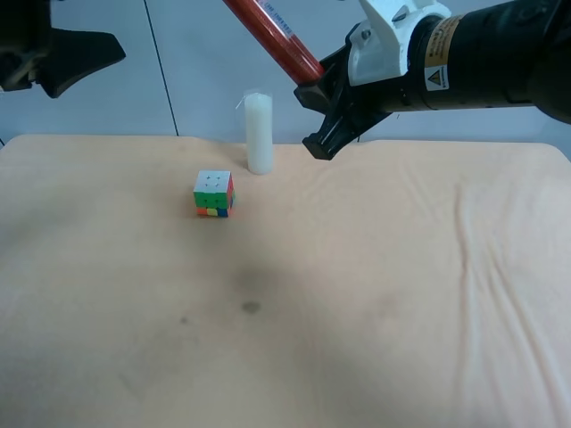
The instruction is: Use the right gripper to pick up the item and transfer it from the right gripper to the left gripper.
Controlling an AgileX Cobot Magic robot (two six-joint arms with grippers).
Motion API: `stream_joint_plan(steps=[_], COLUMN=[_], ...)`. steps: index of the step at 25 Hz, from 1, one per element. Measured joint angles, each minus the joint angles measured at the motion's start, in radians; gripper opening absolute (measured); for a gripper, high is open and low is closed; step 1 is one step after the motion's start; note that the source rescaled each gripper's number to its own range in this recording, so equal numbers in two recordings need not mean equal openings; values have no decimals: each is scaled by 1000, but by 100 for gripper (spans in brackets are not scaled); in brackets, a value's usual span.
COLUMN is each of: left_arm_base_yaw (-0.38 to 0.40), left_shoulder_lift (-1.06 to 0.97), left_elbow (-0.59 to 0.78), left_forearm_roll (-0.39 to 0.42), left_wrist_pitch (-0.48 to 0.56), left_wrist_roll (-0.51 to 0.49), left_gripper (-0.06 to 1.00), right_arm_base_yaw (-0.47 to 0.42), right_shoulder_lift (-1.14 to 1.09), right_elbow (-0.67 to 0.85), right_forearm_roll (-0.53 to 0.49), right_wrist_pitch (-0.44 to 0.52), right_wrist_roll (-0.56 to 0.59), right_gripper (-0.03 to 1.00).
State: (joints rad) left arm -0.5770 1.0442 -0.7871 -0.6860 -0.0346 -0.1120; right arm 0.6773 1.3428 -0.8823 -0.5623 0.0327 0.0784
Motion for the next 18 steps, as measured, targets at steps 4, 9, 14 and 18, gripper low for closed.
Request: stream_joint_plan(steps=[4,9,14,18], left_arm_base_yaw=[-3,-19,-71,-80], left_shoulder_lift=[64,123,160,181], left_elbow=[-24,-65,-94,-110], left_forearm_roll=[7,27,39,41], left_wrist_pitch=[2,4,-26,-38], left_wrist_roll=[0,0,4,7], left_gripper=[100,100,100,100], right_arm_base_yaw=[0,0,0,0], right_shoulder_lift=[0,0,0,0], right_elbow=[0,0,0,0], right_forearm_roll=[0,0,0,0], right_wrist_pitch=[0,0,0,0], right_wrist_roll=[0,0,0,0], right_gripper=[1,1,1,1])
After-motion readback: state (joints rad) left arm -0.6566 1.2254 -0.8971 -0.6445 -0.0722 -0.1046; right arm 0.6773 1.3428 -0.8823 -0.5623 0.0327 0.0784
